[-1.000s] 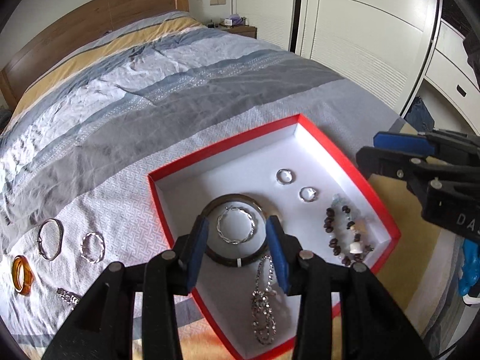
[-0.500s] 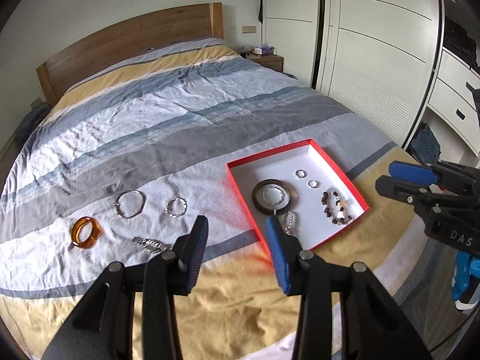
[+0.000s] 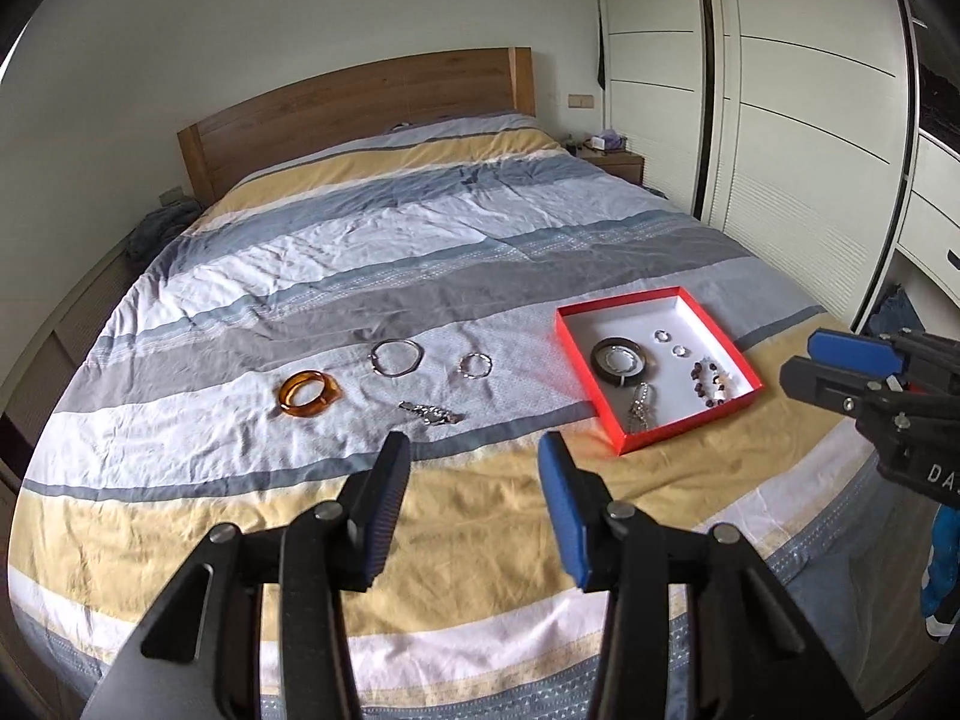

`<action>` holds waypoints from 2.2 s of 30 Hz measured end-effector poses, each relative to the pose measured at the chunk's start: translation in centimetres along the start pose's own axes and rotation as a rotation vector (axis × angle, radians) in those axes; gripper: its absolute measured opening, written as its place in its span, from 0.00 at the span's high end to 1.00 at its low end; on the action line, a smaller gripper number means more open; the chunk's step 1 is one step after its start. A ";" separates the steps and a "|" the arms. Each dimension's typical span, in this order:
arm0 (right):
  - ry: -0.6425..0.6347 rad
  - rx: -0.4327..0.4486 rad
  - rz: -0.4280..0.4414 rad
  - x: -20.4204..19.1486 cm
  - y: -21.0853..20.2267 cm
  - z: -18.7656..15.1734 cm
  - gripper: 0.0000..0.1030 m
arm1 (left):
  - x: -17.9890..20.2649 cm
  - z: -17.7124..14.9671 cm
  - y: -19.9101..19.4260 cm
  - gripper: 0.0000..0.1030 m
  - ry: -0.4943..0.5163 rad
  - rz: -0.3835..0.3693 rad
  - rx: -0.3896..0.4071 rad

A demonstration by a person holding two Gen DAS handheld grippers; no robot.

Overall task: Organize jewelry
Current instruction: 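Withdraw both grippers from the box toward the amber bangle and silver watch, then grasp the amber bangle with left gripper while right gripper grasps the silver watch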

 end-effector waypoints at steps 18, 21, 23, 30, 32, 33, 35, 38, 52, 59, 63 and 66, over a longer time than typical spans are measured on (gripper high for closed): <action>-0.089 -0.018 0.056 -6.4 0.6 -0.3 0.59 | -8.7 -5.2 -2.5 0.59 -0.147 0.077 0.023; -0.098 -0.038 0.069 -7.0 2.2 -0.5 0.59 | -10.0 -5.8 -1.5 0.59 -0.170 0.087 0.008; -0.100 -0.048 0.079 -7.3 3.3 -0.4 0.59 | -10.8 -6.0 -0.7 0.59 -0.180 0.095 0.002; -0.100 -0.088 0.120 -7.8 7.8 0.1 0.59 | -13.3 -6.5 2.7 0.59 -0.233 0.105 -0.042; -0.101 -0.099 0.133 -7.9 9.2 0.3 0.59 | -14.1 -6.4 3.9 0.59 -0.251 0.107 -0.056; -0.102 -0.105 0.136 -8.0 9.8 0.5 0.59 | -14.6 -6.4 4.5 0.59 -0.260 0.112 -0.062; -0.102 -0.116 0.144 -8.0 11.2 0.7 0.59 | -15.5 -6.2 5.7 0.59 -0.278 0.116 -0.074; -0.096 -0.132 0.157 -7.8 13.4 1.4 0.59 | -17.0 -5.7 7.6 0.59 -0.303 0.127 -0.090; -0.102 -0.212 0.211 -8.4 24.9 4.5 0.59 | -22.4 -2.9 17.4 0.59 -0.345 0.156 -0.163; -0.107 -0.258 0.239 -9.3 30.4 4.8 0.59 | -24.2 -1.1 22.9 0.59 -0.377 0.138 -0.190; -0.106 -0.277 0.249 -9.4 32.8 4.8 0.59 | -24.5 0.1 26.2 0.59 -0.374 0.124 -0.201; -0.113 -0.286 0.250 -9.4 34.3 4.7 0.59 | -24.6 0.6 28.5 0.59 -0.381 0.124 -0.217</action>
Point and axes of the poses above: each gripper's, at about its wrist camera, not at the fingertips, and y roughly the way its jaws point, x to its right, z to its top, the point moved 4 cm from there along y, roughly the way its jaws point, and after that the axes turned 3 degrees about -x, right-handed, at the moved point
